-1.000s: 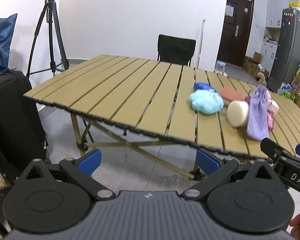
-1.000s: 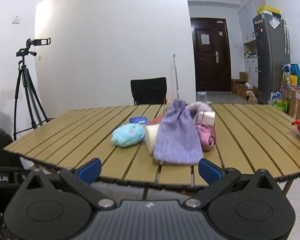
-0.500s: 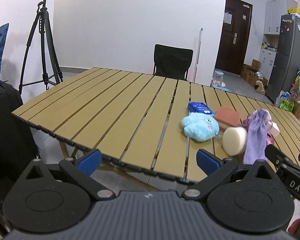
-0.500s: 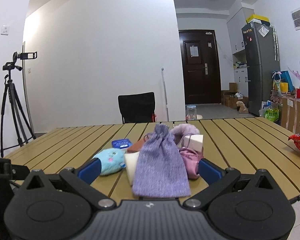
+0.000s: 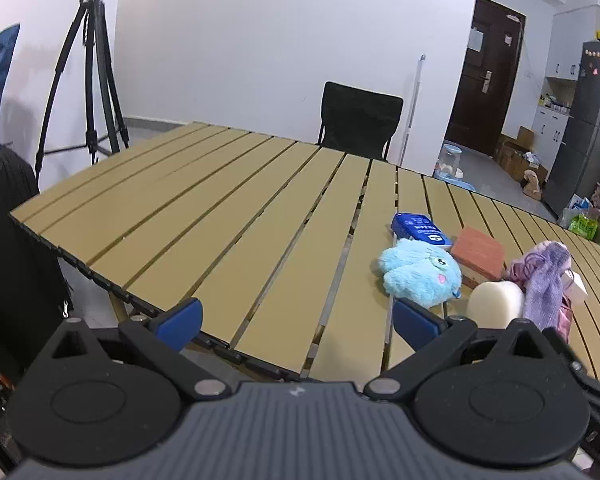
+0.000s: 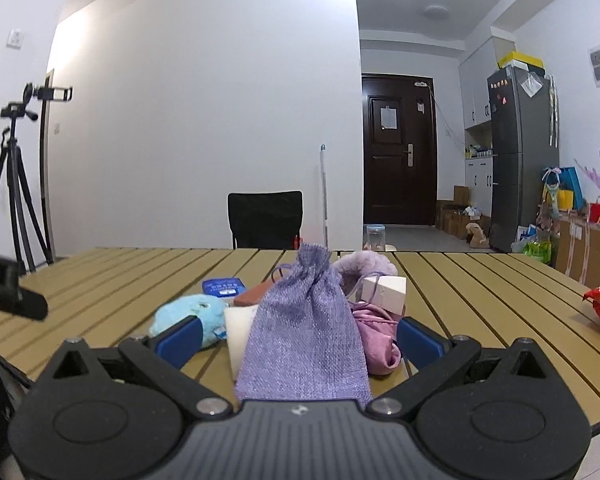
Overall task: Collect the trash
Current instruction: 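Reach the right gripper to the purple drawstring bag and close on it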
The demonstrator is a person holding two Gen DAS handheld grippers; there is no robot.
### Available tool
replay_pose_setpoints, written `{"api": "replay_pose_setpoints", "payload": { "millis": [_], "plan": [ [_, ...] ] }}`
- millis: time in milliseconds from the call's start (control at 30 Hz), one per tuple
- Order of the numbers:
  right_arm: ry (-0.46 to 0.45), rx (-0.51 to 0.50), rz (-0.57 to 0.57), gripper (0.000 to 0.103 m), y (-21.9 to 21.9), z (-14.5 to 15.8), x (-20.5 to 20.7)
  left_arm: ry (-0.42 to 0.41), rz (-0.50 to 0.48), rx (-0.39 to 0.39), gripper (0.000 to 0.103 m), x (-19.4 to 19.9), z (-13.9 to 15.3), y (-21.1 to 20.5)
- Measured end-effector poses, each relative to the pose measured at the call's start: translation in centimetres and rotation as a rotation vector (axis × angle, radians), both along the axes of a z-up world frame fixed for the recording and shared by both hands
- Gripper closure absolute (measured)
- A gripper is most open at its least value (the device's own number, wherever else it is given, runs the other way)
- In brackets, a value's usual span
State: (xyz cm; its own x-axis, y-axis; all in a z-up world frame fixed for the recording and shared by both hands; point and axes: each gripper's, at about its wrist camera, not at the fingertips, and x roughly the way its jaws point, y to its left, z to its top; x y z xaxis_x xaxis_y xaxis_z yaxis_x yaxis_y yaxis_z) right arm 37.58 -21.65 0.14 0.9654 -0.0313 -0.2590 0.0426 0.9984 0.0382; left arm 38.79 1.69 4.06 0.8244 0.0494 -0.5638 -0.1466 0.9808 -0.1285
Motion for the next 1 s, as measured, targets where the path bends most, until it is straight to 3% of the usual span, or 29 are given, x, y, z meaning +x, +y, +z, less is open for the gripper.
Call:
{"api": "replay_pose_setpoints", "payload": {
  "millis": [567,767,1000],
  "plan": [
    [0.15,0.068,0.019,0.003,0.0,-3.6,5.9,0.059,-0.026,-0.033,0.0,1.8,-1.4,-0.7],
    [0.188,0.094,0.046,0.014,-0.9,-4.0,6.0,0.062,-0.03,-0.033,0.0,1.7,-1.5,-0.9],
    [0.196,0.079,0.06,0.047,-0.9,-4.0,6.0,0.06,-0.04,-0.024,0.0,1.5,-1.5,-1.3]
  ]
}}
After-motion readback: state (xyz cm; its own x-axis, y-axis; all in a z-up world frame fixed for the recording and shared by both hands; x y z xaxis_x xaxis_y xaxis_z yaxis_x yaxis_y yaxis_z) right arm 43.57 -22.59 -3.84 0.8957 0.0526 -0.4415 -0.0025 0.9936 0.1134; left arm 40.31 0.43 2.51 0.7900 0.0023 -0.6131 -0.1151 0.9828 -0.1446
